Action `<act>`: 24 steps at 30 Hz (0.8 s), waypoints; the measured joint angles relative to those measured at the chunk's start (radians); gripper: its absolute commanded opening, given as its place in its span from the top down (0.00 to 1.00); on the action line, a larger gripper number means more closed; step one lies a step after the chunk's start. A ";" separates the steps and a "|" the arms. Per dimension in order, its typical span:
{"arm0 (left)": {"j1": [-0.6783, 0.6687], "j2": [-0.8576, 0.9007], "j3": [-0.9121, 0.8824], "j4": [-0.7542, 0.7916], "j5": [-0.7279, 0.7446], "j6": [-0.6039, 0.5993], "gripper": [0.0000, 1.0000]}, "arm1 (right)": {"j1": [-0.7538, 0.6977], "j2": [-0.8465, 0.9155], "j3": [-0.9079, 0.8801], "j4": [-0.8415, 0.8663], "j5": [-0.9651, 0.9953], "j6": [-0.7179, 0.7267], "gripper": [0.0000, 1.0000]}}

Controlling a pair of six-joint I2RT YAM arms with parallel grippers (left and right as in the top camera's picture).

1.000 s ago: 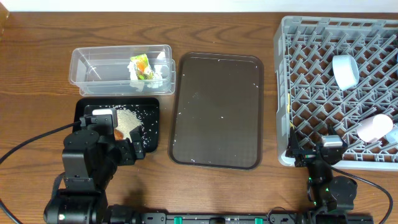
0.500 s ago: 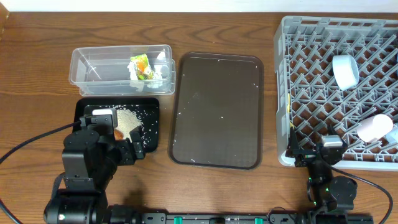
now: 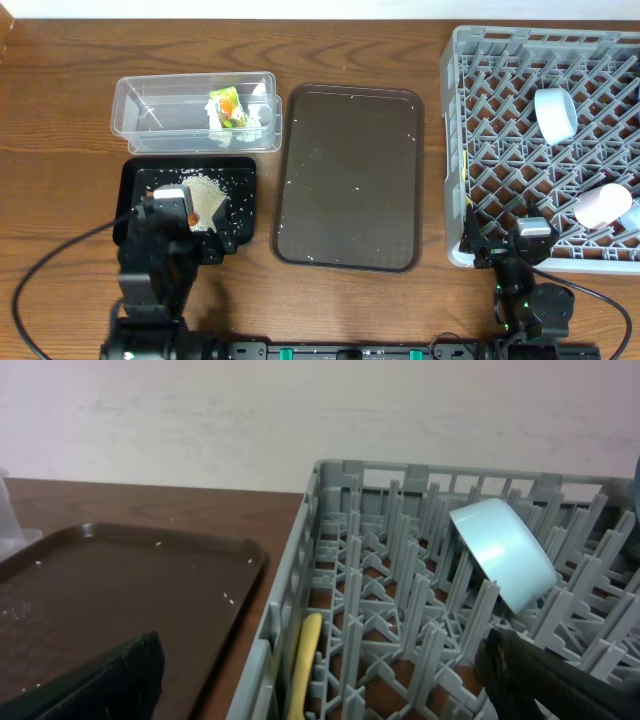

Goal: Sort waste into correct bins and load items into the dishwasher rack

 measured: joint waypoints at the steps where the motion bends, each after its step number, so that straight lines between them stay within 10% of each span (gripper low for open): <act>1: 0.000 -0.025 -0.040 0.048 0.000 0.001 0.07 | 0.000 0.000 0.000 0.000 0.000 0.000 0.01; 24: 0.013 -0.395 -0.452 0.530 -0.100 0.055 0.07 | 0.000 -0.001 0.000 0.000 0.000 0.000 0.01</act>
